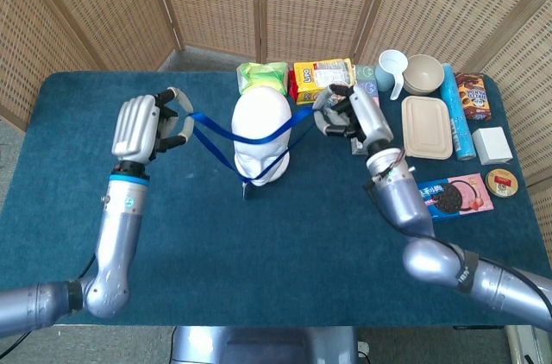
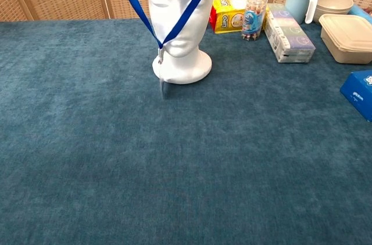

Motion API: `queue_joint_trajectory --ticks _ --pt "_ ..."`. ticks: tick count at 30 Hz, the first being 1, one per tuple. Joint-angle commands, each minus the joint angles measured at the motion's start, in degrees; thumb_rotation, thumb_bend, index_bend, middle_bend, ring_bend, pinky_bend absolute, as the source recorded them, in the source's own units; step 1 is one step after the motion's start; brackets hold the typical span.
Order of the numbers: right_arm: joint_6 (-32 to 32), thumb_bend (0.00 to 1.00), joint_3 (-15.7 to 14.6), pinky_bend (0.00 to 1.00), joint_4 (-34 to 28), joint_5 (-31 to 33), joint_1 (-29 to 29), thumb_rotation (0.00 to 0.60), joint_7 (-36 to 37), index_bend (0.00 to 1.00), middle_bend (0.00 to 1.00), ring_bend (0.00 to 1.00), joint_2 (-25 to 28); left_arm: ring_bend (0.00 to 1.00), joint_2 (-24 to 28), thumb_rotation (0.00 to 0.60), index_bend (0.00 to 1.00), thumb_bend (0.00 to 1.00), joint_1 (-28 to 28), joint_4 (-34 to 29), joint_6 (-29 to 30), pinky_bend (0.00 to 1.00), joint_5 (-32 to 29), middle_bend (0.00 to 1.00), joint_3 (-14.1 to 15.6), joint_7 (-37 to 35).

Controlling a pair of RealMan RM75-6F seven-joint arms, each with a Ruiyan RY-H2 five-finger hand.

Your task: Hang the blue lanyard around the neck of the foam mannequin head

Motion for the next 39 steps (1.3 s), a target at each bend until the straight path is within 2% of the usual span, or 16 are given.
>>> queue_joint_trajectory --ticks 1,7,19,39 --pt "-1.7 0.51 0.2 1.0 4.1 1.8 2.6 0.6 0.7 0.65 0.98 1.0 0.4 1.0 -0.9 0.6 0.63 0.44 -1.9 3.3 -2.2 1.0 -2.8 1.0 -1.7 -2.0" --pt "-3.3 0.51 -0.9 1.0 8.9 4.1 5.2 0.6 1.1 0.65 0.98 1.0 0.4 1.0 -1.6 0.6 0.63 0.44 -4.3 7.1 -5.1 1.0 -7.2 1.0 -3.0 -3.8" --pt "-5.2 0.51 -2.3 1.0 16.3 5.9 7.5 0.598 4.1 0.66 0.98 1.0 -0.6 1.0 -4.0 0.6 0.63 0.44 -7.7 15.5 -7.3 1.0 -10.7 1.0 -3.6 -6.9" --pt "-8.3 0.51 -6.5 1.0 25.1 7.7 11.0 0.6 2.8 0.66 0.98 1.0 -4.0 1.0 -9.1 0.6 0.63 0.43 -10.8 25.5 -10.3 1.0 -15.6 1.0 -2.8 -9.7"
